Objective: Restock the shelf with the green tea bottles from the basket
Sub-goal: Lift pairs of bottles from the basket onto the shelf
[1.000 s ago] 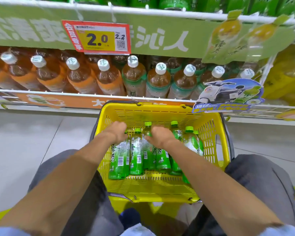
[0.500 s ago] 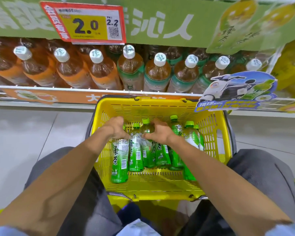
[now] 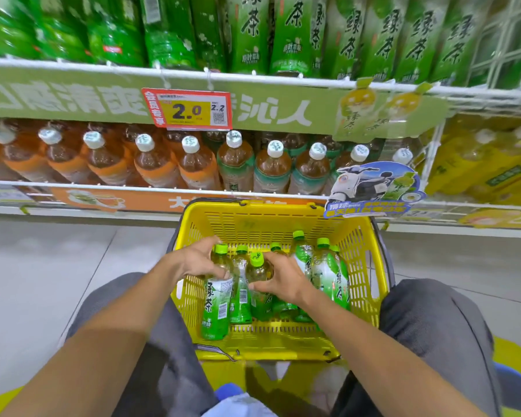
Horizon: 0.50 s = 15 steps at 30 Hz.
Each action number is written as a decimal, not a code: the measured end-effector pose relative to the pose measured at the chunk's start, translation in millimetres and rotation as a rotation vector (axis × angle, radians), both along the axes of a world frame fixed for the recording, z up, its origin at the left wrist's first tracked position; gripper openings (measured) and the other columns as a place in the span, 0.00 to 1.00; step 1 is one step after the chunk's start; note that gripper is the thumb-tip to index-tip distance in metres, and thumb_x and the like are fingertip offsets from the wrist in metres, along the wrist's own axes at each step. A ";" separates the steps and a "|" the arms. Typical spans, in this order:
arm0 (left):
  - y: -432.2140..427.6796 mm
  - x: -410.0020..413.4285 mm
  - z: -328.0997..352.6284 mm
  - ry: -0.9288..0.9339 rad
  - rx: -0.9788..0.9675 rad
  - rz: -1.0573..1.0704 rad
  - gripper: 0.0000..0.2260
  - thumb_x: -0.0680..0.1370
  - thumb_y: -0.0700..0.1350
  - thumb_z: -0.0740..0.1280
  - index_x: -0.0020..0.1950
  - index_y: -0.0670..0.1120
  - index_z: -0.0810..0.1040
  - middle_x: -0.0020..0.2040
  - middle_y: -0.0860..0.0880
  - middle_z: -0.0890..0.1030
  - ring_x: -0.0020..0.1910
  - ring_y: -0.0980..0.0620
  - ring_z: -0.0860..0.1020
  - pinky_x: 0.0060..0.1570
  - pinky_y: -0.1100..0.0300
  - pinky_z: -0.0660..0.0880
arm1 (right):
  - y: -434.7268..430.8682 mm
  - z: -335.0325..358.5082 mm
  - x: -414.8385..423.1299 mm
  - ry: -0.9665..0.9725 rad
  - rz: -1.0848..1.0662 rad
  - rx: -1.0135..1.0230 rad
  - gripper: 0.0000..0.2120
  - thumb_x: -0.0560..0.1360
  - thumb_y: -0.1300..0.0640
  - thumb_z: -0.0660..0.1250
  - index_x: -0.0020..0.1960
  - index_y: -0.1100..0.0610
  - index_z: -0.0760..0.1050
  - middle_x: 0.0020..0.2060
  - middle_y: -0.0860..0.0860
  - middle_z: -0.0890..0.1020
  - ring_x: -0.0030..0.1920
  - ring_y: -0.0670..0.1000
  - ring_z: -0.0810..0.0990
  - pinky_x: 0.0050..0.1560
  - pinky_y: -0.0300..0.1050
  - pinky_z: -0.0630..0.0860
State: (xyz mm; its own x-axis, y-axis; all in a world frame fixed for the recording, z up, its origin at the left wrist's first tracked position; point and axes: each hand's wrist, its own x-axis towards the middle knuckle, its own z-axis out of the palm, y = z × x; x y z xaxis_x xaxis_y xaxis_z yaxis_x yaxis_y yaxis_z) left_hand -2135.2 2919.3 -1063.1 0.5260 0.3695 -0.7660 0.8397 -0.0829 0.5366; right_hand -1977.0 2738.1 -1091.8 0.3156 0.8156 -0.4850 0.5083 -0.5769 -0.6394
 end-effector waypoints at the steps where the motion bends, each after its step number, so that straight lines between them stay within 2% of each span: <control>1: -1.8 -4.8 5.0 -0.027 0.008 0.013 0.50 0.63 0.53 0.84 0.78 0.44 0.62 0.72 0.44 0.70 0.70 0.44 0.71 0.67 0.55 0.71 | -3.0 4.1 -2.9 -0.007 0.015 0.017 0.35 0.69 0.46 0.80 0.67 0.64 0.73 0.50 0.53 0.82 0.51 0.55 0.79 0.50 0.45 0.78; 3: -0.6 -16.5 -7.4 -0.095 0.039 0.065 0.60 0.50 0.64 0.85 0.76 0.41 0.67 0.73 0.42 0.72 0.70 0.43 0.73 0.70 0.48 0.71 | -10.2 15.3 -8.3 -0.015 0.038 0.041 0.42 0.69 0.46 0.79 0.74 0.64 0.67 0.65 0.59 0.79 0.65 0.60 0.77 0.66 0.50 0.75; 5: -1.7 -26.4 -19.5 -0.154 0.050 0.132 0.61 0.48 0.64 0.85 0.74 0.38 0.69 0.72 0.40 0.74 0.69 0.42 0.74 0.69 0.45 0.72 | -16.6 23.5 -11.4 -0.018 0.046 0.060 0.45 0.69 0.46 0.79 0.77 0.63 0.64 0.71 0.58 0.74 0.72 0.59 0.72 0.71 0.51 0.71; 6: -2.9 -31.7 -23.9 -0.177 0.047 0.144 0.58 0.50 0.63 0.85 0.72 0.36 0.71 0.71 0.40 0.75 0.69 0.41 0.74 0.70 0.45 0.72 | -19.1 26.5 -11.5 -0.020 0.044 0.062 0.44 0.69 0.44 0.79 0.76 0.63 0.66 0.70 0.56 0.75 0.70 0.57 0.72 0.69 0.50 0.72; 7: -10.3 -32.3 -8.4 -0.218 0.063 0.153 0.54 0.52 0.62 0.86 0.69 0.35 0.74 0.69 0.38 0.76 0.69 0.39 0.75 0.69 0.43 0.71 | -21.4 30.2 -11.2 -0.030 0.034 0.074 0.41 0.69 0.43 0.79 0.72 0.64 0.70 0.63 0.52 0.78 0.62 0.53 0.76 0.62 0.45 0.74; 8: -12.6 -33.3 -1.2 -0.235 0.071 0.154 0.50 0.54 0.61 0.86 0.67 0.35 0.75 0.69 0.36 0.76 0.68 0.38 0.75 0.69 0.42 0.72 | -23.2 38.3 -10.0 -0.052 0.016 0.089 0.34 0.69 0.42 0.79 0.63 0.64 0.75 0.52 0.49 0.78 0.50 0.49 0.75 0.49 0.40 0.73; 9: -13.3 -33.0 7.2 -0.245 0.077 0.155 0.50 0.56 0.59 0.86 0.68 0.34 0.74 0.71 0.35 0.73 0.69 0.37 0.74 0.69 0.41 0.71 | -23.5 48.8 -9.0 -0.088 0.001 0.123 0.28 0.70 0.41 0.78 0.54 0.63 0.75 0.43 0.46 0.74 0.41 0.46 0.70 0.38 0.37 0.67; 10: -11.1 -31.4 12.7 -0.258 0.102 0.142 0.50 0.58 0.57 0.86 0.70 0.33 0.71 0.74 0.36 0.69 0.71 0.37 0.71 0.69 0.40 0.71 | -22.1 61.2 -7.0 -0.113 -0.016 0.161 0.27 0.70 0.40 0.77 0.49 0.62 0.73 0.38 0.45 0.71 0.37 0.45 0.67 0.33 0.37 0.62; 11: -8.1 -27.9 19.6 -0.281 0.113 0.131 0.51 0.59 0.56 0.86 0.71 0.32 0.69 0.75 0.36 0.66 0.72 0.36 0.70 0.69 0.40 0.71 | -19.4 74.1 -4.1 -0.126 -0.023 0.198 0.28 0.70 0.38 0.77 0.50 0.62 0.74 0.37 0.45 0.71 0.36 0.45 0.68 0.32 0.38 0.61; 13: -10.8 -13.1 66.8 -0.342 0.106 0.097 0.48 0.58 0.56 0.87 0.68 0.32 0.72 0.71 0.34 0.74 0.69 0.40 0.74 0.67 0.41 0.73 | -13.6 102.0 3.6 -0.161 0.031 0.269 0.30 0.68 0.35 0.75 0.57 0.59 0.79 0.43 0.49 0.79 0.42 0.48 0.74 0.35 0.38 0.63; 15: -15.4 2.4 119.1 -0.376 0.138 0.058 0.32 0.61 0.51 0.86 0.59 0.37 0.82 0.58 0.39 0.84 0.57 0.51 0.81 0.60 0.49 0.78 | -8.4 132.8 15.3 -0.208 0.072 0.311 0.31 0.67 0.31 0.73 0.59 0.53 0.80 0.44 0.49 0.82 0.42 0.47 0.75 0.37 0.38 0.67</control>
State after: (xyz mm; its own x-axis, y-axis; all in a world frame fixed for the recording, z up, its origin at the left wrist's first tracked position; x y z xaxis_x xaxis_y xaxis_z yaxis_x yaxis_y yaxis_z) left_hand -2132.8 2903.9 -944.0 0.7354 0.4927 -0.4653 0.5926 -0.1345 0.7941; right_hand -1961.6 2729.7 -959.0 0.3177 0.9375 -0.1422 0.6777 -0.3294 -0.6574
